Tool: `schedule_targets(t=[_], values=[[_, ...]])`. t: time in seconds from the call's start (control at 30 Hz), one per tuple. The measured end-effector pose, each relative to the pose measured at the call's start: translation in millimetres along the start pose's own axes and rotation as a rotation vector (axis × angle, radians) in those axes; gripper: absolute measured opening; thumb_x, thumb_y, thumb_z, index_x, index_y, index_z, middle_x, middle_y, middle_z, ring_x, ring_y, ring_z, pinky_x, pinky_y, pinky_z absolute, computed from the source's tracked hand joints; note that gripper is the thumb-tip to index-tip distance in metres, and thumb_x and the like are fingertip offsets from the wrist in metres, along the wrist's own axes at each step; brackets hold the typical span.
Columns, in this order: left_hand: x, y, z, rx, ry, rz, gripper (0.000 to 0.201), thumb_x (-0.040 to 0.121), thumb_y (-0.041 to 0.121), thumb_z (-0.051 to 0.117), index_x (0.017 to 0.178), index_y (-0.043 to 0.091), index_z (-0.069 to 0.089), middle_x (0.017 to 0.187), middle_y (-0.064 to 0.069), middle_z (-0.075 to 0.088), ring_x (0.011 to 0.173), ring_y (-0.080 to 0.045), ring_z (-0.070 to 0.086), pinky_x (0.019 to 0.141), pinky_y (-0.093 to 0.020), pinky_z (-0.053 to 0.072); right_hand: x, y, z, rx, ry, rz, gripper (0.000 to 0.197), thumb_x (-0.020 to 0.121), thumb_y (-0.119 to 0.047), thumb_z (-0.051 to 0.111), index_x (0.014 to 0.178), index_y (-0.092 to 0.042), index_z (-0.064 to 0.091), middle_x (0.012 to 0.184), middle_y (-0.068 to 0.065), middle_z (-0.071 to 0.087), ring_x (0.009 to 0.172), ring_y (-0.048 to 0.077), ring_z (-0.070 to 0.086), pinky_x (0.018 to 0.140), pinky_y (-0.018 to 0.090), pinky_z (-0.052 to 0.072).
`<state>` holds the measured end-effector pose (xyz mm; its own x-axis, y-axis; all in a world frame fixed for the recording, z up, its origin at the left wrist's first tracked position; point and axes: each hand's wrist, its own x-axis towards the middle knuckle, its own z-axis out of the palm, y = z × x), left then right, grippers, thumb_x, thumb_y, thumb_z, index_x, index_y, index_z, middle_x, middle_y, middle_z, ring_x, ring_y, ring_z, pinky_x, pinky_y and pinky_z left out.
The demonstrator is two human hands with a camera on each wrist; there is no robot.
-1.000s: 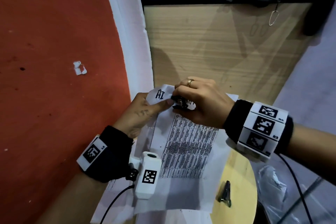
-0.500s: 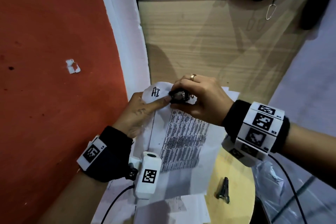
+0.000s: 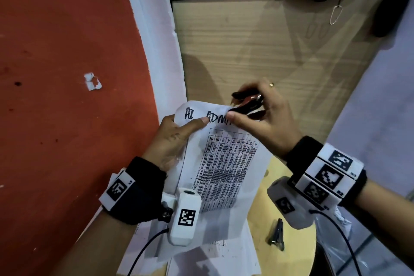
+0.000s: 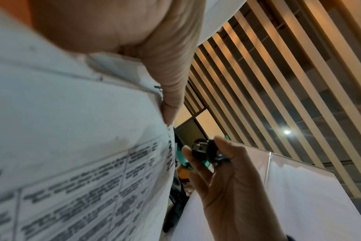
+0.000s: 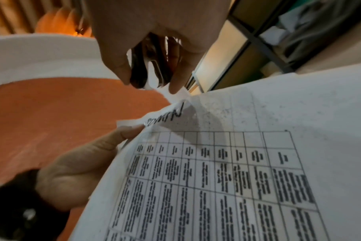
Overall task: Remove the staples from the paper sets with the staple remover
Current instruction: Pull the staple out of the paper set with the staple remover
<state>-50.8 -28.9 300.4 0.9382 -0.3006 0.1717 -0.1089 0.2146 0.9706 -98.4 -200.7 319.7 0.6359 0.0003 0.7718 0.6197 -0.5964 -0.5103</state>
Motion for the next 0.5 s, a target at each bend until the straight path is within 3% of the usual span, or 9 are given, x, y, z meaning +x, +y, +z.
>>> schedule_targets(t=[0.1, 0.13, 0.17, 0.2, 0.27, 0.33, 0.37, 0.43, 0.5], values=[[2.3, -2.8, -1.3, 0.025, 0.032, 0.007, 0.014, 0.082, 0.011, 0.069, 0.070, 0.006, 0.064, 0.062, -0.008, 0.069, 0.055, -0.015, 0.062, 0.060, -0.021, 0.050, -2.8, 2.9, 2.0, 0.162, 0.096, 0.203, 0.028, 0.061, -0.030, 0.070, 0.082, -0.023, 0.052, 0.087, 0.008, 0.063, 0.068, 0.011, 0.061, 0.054, 0.024, 0.048], [0.8, -2.3, 0.1, 0.021, 0.024, 0.013, 0.019, 0.086, 0.004, 0.062, 0.067, 0.007, 0.059, 0.048, 0.001, 0.064, 0.041, -0.006, 0.058, 0.047, -0.010, 0.045, -3.6, 2.7, 5.1, 0.242, 0.123, 0.273, 0.026, 0.058, -0.030, 0.067, 0.078, -0.023, 0.051, 0.083, 0.010, 0.061, 0.064, 0.013, 0.058, 0.048, 0.022, 0.044], [-2.4, -0.8, 2.5, 0.022, 0.016, 0.025, 0.022, 0.087, 0.001, 0.059, 0.066, 0.008, 0.057, 0.040, 0.005, 0.059, 0.034, 0.001, 0.053, 0.038, -0.007, 0.039, -5.0, 2.8, 9.7, 0.319, 0.149, 0.349, 0.022, 0.059, -0.026, 0.064, 0.074, -0.021, 0.050, 0.078, 0.010, 0.058, 0.060, 0.015, 0.054, 0.043, 0.020, 0.041], [-2.1, -2.3, 2.9, 0.029, 0.006, 0.039, 0.021, 0.087, 0.000, 0.059, 0.068, 0.009, 0.057, 0.041, 0.006, 0.059, 0.035, 0.002, 0.053, 0.038, -0.007, 0.039, -6.2, 2.0, 14.6, 0.402, 0.167, 0.421, 0.016, 0.065, -0.020, 0.062, 0.072, -0.019, 0.048, 0.071, 0.008, 0.055, 0.057, 0.016, 0.051, 0.040, 0.019, 0.037], [0.9, -4.9, 2.9, 0.024, 0.002, 0.057, 0.010, 0.085, 0.002, 0.062, 0.079, 0.010, 0.064, 0.058, 0.005, 0.070, 0.052, -0.003, 0.065, 0.054, -0.014, 0.051, -8.0, -0.4, 26.0, 0.498, 0.171, 0.550, 0.019, 0.082, -0.011, 0.059, 0.071, -0.016, 0.045, 0.059, 0.002, 0.053, 0.049, 0.014, 0.050, 0.038, 0.016, 0.034], [2.2, -6.3, 2.5, 0.020, -0.010, 0.079, 0.009, 0.084, 0.002, 0.063, 0.088, 0.009, 0.068, 0.074, 0.001, 0.074, 0.069, -0.010, 0.070, 0.069, -0.023, 0.056, -10.2, -0.1, 37.8, 0.359, 0.114, 0.505, 0.018, 0.085, -0.018, 0.062, 0.073, -0.014, 0.050, 0.066, 0.006, 0.056, 0.055, 0.014, 0.053, 0.045, 0.019, 0.039], [1.3, -5.7, 3.0, 0.023, -0.020, 0.096, 0.011, 0.083, 0.002, 0.063, 0.089, 0.009, 0.068, 0.076, 0.001, 0.074, 0.072, -0.011, 0.070, 0.070, -0.023, 0.056, -11.3, 0.4, 41.4, 0.224, 0.084, 0.413, 0.015, 0.081, -0.023, 0.065, 0.075, -0.013, 0.054, 0.073, 0.006, 0.057, 0.065, 0.015, 0.055, 0.055, 0.021, 0.043], [-1.2, -4.0, 3.5, 0.024, -0.039, 0.123, 0.011, 0.083, 0.001, 0.063, 0.088, 0.009, 0.068, 0.073, 0.003, 0.074, 0.069, -0.008, 0.069, 0.065, -0.020, 0.055, -10.7, -0.4, 43.6, 0.018, 0.039, 0.244, 0.012, 0.077, -0.024, 0.064, 0.081, -0.013, 0.062, 0.083, 0.001, 0.055, 0.079, 0.010, 0.052, 0.072, 0.015, 0.040], [-3.7, -0.8, 3.4, 0.019, -0.033, 0.130, 0.011, 0.084, 0.000, 0.062, 0.084, 0.009, 0.067, 0.067, 0.004, 0.073, 0.063, -0.006, 0.068, 0.059, -0.017, 0.052, -8.8, -4.5, 42.9, -0.071, 0.012, 0.150, 0.012, 0.078, -0.023, 0.062, 0.080, -0.012, 0.066, 0.083, 0.000, 0.051, 0.081, 0.008, 0.048, 0.074, 0.014, 0.037]])
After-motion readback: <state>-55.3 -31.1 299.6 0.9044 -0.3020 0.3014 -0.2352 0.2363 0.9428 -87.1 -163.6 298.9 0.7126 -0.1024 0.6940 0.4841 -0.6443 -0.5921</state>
